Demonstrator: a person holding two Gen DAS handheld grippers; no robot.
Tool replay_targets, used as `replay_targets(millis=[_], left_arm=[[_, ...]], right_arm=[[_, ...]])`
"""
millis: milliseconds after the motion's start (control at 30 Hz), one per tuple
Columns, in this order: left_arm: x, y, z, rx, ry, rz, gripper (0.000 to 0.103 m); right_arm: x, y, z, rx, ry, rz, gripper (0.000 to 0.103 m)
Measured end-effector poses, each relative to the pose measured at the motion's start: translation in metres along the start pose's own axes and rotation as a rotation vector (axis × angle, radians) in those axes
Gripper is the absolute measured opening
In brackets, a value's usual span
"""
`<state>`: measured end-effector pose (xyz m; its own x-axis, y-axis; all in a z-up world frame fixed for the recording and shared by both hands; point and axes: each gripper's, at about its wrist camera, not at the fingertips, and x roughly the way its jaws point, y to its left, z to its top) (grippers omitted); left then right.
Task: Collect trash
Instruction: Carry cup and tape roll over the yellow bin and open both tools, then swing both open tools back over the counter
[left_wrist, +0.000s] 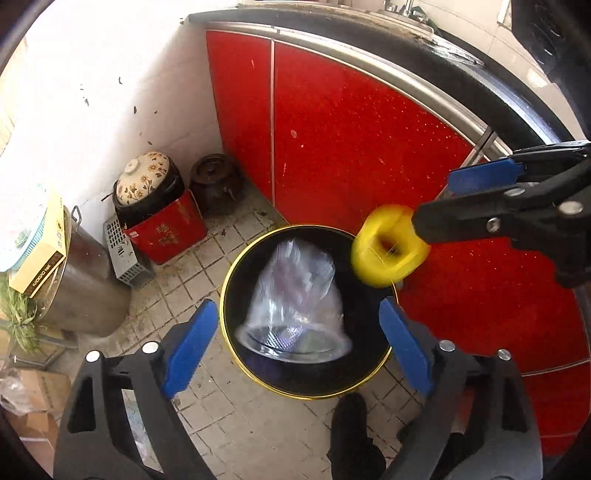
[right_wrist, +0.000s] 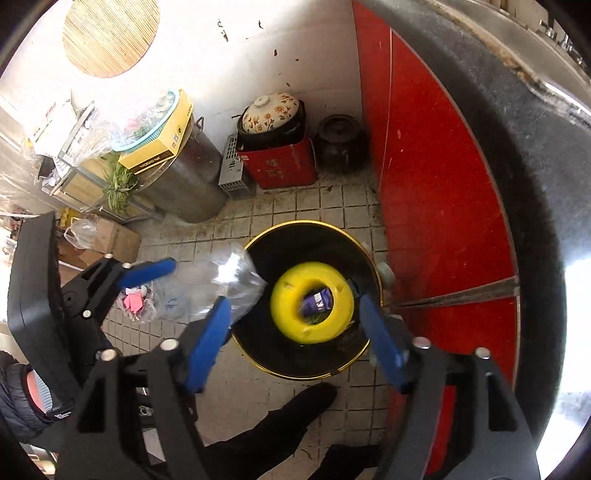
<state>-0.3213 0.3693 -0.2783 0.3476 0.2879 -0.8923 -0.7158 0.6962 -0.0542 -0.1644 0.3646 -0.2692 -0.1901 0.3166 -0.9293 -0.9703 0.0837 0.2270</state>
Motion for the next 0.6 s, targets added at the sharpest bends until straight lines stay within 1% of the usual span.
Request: replay_targets(millis=[133,200,300,367,433,500,533,600], left_arm=[[-0.007,-0.002,0.001,0.009,0.013,0.016,0.087],[-0.02,-0.008,0.004,0.02,0.001,0.032,0.087],[-0.05,-0.024,0.011,0.057,-0.03,0.046,0.087],[-0.076,-0.044,0.021,0.107,-0.054,0.05,0.088],[-0.099,-0.066,0.031,0.154,-0.088,0.035,0.092],[-0.126,-0.098,0.042,0.222,-0.128,-0.001,0.093],[-0.139,-0.121,0.049,0.269,-0.148,-0.031,0.094],[-0.156,-0.161,0.058,0.349,-0.176,-0.091,0.095]], right_arm=[[-0.02,0.003,-0.005,-0.015,-0.015,-0.007,0.072],[-0.038,0.005,-0.009,-0.017,-0.035,-0.012,0.075],[-0.091,0.002,-0.024,0.006,-0.105,-0.029,0.08],[-0.132,-0.003,-0.036,0.033,-0.158,-0.049,0.081],[-0.18,-0.013,-0.055,0.075,-0.223,-0.087,0.084],[-0.221,-0.026,-0.076,0.125,-0.282,-0.142,0.089],[-0.248,-0.037,-0.093,0.176,-0.318,-0.176,0.09],[-0.284,-0.055,-0.123,0.258,-0.366,-0.226,0.09]])
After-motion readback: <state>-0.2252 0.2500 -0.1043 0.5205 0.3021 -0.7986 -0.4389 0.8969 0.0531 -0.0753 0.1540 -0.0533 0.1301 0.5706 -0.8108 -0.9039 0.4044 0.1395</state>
